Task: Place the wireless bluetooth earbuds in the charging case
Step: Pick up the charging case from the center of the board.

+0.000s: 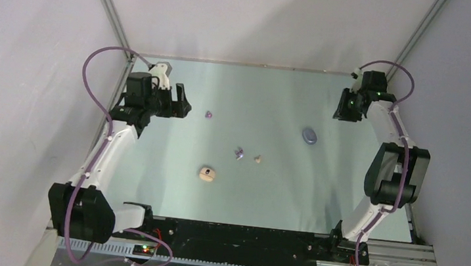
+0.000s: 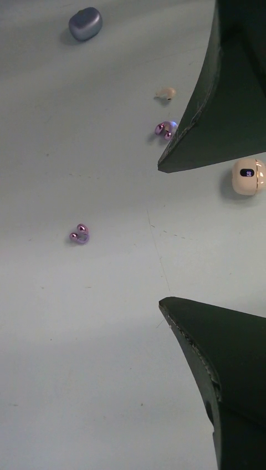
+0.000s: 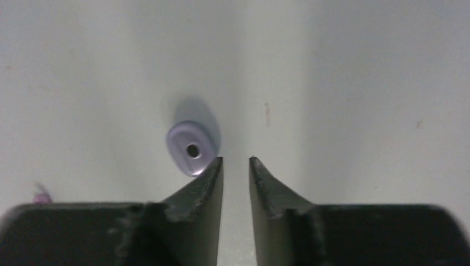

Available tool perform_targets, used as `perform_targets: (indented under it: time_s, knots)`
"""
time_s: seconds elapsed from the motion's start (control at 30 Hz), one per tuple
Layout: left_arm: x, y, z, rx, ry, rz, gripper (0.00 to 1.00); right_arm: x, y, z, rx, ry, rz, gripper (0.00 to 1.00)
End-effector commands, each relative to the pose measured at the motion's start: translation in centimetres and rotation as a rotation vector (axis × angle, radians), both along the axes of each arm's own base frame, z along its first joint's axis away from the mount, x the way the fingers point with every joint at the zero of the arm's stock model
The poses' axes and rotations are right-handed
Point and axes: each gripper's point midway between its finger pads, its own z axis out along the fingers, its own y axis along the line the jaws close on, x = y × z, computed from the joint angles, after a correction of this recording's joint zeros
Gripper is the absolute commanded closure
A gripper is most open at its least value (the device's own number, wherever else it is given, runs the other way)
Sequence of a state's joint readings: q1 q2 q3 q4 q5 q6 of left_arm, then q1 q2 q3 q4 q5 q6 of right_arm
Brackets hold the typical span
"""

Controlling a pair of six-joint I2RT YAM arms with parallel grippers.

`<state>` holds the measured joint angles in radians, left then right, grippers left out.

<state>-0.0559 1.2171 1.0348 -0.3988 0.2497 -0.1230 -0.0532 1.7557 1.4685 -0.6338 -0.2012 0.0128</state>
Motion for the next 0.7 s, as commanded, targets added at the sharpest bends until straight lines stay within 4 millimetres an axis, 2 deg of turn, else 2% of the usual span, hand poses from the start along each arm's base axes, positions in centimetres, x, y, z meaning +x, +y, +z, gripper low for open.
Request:
perform_targets:
  time_s: [0.0,0.13,0.37,0.5,0.67]
  knots:
    - [0.1,-0.3,1.6,-0.009,-0.075,-0.024,0.11,1.9,-1.2,-0.2,0.036,-0.008,-0.060,0.79]
    - [-0.1,-0.4,1.6,-0.010,-0.068,-0.032,0.11,2.1,-2.1,-2.4,0.006,0.041,-0.119,0.87]
    - [0.0,0.0,2.0,0.012,-0.085,-0.026,0.11,0.4,-1.3,-6.4,-0.022,0.148,-0.130,0.88]
    - [-0.1,0.0,2.2,0.012,-0.092,-0.025,0.11,0.1,-0.2,-7.8,-0.034,0.171,-0.092,0.88]
    - [-0.2,0.0,2.0,0.010,-0.085,-0.024,0.11,0.4,0.9,-8.5,-0.038,0.168,-0.047,0.87]
